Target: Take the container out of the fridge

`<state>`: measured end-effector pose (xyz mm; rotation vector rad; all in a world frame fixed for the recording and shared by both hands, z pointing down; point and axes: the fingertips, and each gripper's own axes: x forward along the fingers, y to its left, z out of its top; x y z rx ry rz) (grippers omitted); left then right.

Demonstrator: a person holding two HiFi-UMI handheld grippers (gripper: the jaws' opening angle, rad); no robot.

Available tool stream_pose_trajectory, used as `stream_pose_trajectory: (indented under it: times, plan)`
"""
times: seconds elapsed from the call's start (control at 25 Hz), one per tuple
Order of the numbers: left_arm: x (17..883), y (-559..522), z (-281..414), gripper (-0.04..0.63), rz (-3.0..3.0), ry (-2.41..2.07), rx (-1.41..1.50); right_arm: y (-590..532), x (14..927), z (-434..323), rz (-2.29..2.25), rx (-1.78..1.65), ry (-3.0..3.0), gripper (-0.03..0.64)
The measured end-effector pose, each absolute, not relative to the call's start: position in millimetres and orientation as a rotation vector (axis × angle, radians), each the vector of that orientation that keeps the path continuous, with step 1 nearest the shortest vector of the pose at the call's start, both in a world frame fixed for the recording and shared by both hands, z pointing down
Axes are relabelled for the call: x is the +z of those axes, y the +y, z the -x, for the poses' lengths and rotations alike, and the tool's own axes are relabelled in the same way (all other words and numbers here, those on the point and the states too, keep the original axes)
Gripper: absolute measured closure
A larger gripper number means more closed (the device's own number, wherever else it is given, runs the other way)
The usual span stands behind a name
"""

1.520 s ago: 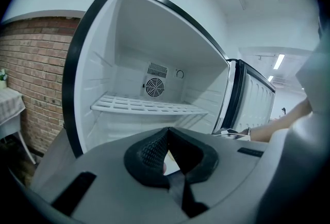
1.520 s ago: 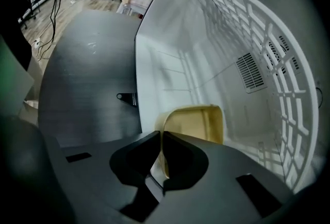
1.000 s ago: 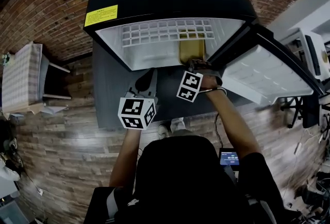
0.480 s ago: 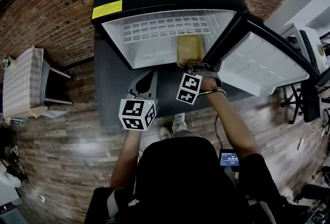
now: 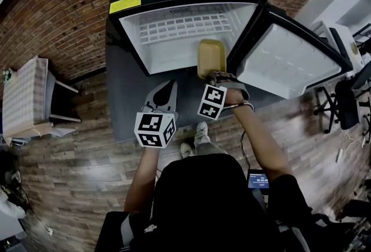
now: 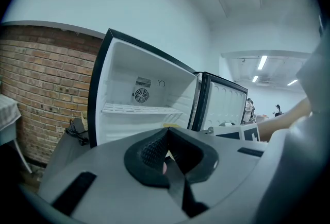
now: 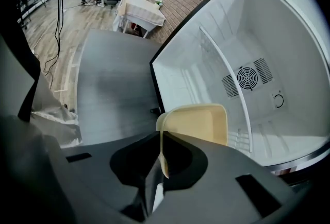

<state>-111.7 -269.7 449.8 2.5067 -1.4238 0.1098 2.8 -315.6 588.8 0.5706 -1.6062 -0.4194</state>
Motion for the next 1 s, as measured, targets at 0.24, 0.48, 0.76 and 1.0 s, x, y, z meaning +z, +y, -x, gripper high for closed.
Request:
stream_pose_trajectory:
  times: [0.24, 0.48, 0.76, 1.0]
  plan:
    - [449.9, -254.5, 114.6, 0.583, -2.515, -1.413, 0.09, -298.3, 582.6, 1.7, -0.591, -0.421, -1.61, 0.566]
    - [446.8, -244.7, 116.0, 0.583, -2.532, -1.41, 0.099, -286.8, 576.8, 7.9, -0.604, -0.418, -1.629, 0.566]
    - [444.8, -243.8, 114.5, 0.583, -2.533, -1.421, 0.104, -279.8, 576.9, 13.8, -0.589, -0.425, -1.65, 0.566]
    - [441.7, -237.8, 107.9, 0.583, -2.521, -1.435, 0.105, -268.9, 575.2, 10.0, -0.565, -0.437, -1.661, 0.565]
